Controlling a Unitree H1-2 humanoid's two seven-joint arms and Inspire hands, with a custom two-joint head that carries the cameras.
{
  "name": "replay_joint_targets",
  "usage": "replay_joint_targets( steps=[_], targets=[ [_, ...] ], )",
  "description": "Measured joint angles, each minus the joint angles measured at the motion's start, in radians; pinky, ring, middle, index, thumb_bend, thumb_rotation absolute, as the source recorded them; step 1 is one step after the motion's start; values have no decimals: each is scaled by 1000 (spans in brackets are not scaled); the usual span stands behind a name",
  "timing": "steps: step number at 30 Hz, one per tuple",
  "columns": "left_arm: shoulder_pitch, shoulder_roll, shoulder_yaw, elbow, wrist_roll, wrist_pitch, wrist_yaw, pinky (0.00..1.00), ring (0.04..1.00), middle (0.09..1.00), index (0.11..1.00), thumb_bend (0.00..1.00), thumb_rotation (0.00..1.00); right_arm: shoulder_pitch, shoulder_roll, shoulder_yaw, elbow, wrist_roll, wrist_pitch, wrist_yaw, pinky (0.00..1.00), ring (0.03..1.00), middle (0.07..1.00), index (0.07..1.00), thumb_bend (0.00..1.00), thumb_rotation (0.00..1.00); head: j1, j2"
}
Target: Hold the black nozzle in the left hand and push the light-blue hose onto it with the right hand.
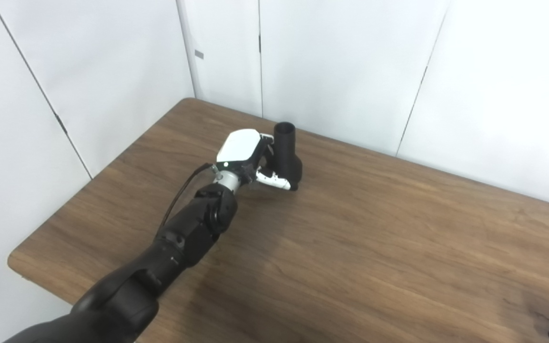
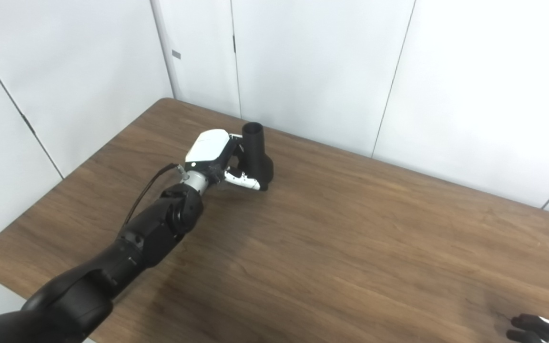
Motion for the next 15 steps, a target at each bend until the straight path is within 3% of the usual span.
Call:
replay_joint_targets(
  steps=[9, 15],
  targets=[
    [10, -2, -9, 0, 1, -15, 32, 846, 590, 516, 441, 522, 0, 0, 0, 7, -7, -7, 8, 0, 465, 592, 630, 595, 605, 546, -17, 3],
    [28, -3, -18, 5, 3, -69, 92, 839, 559, 494, 464, 525, 0, 0, 2, 11, -13, -6, 14, -2, 485, 612, 643, 605, 550, 510, -54, 3]
  ],
)
